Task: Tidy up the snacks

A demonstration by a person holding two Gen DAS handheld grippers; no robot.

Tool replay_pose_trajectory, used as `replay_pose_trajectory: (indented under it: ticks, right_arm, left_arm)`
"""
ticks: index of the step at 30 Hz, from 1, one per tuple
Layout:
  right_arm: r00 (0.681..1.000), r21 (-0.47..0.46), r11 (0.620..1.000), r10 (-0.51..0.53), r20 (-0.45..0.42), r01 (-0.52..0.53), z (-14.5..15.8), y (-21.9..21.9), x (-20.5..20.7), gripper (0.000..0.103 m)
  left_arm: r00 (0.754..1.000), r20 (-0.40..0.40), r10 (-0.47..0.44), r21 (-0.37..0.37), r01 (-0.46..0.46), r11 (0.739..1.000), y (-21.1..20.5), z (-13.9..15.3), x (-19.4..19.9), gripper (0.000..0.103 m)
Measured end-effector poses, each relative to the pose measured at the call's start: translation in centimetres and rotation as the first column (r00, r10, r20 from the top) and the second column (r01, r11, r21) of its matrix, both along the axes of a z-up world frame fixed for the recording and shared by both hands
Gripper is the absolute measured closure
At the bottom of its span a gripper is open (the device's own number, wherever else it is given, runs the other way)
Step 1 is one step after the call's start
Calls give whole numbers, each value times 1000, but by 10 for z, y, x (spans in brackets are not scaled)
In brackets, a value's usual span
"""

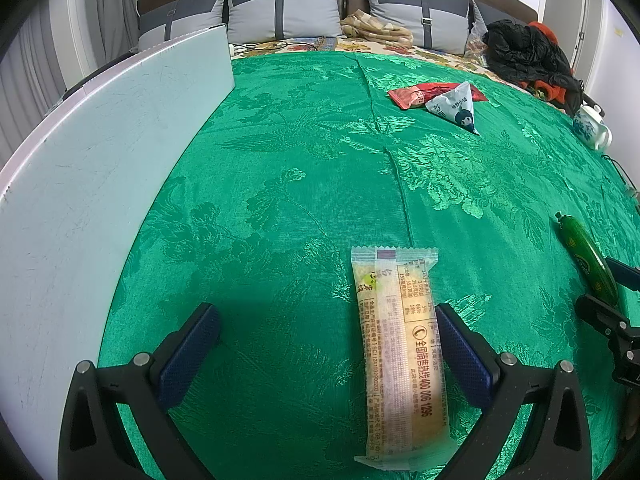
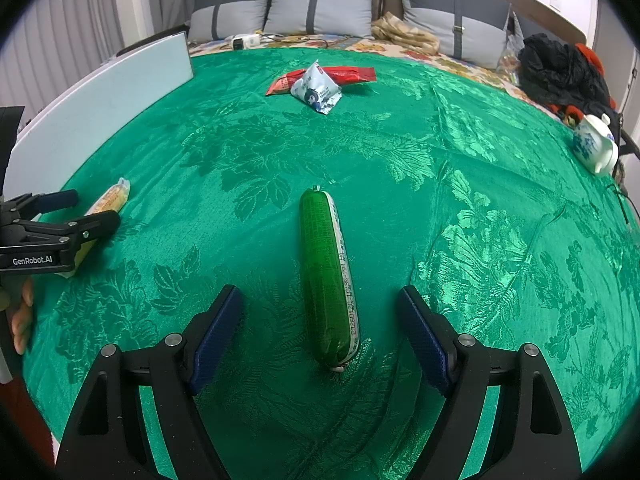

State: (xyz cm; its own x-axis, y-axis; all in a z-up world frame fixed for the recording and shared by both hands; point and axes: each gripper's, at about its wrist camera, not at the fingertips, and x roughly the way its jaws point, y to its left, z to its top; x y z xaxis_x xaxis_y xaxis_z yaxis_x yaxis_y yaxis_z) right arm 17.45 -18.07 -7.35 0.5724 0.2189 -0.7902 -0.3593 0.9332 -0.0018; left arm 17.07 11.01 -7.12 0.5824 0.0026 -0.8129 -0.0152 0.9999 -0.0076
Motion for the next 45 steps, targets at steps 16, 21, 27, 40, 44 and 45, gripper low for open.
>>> replay_pose_trajectory:
  ticks: [16,21,27,40,44,45]
  right_arm:
    - [1000,0,1000,0,0,0,0,0,0,20]
    - [1000,1,1000,0,0,0,0,0,0,20]
    - [1000,1,1000,1,0,-1,0,0,0,20]
    - [929,-7,994,99,-356,-109,13,14,48,18]
    - [941,-124,989,35,-337,-81,15,22,60,80]
    - [940,-113,991,22,-340,-64,15,20,60,80]
  left_arm:
    - [1000,0,0,0,0,1000,0,0,0,0]
    - [1000,0,0,0,0,1000,0,0,0,0]
    - [1000,0,0,-1,0,1000,0,0,0,0]
    - [979,-171,-109,-8,110,994,-13,10,12,35]
    - [974,-183,-134,-44,128,991,-22,19,11,74]
    - [975,-179,-133,-96,117,989,-19,21,6,74]
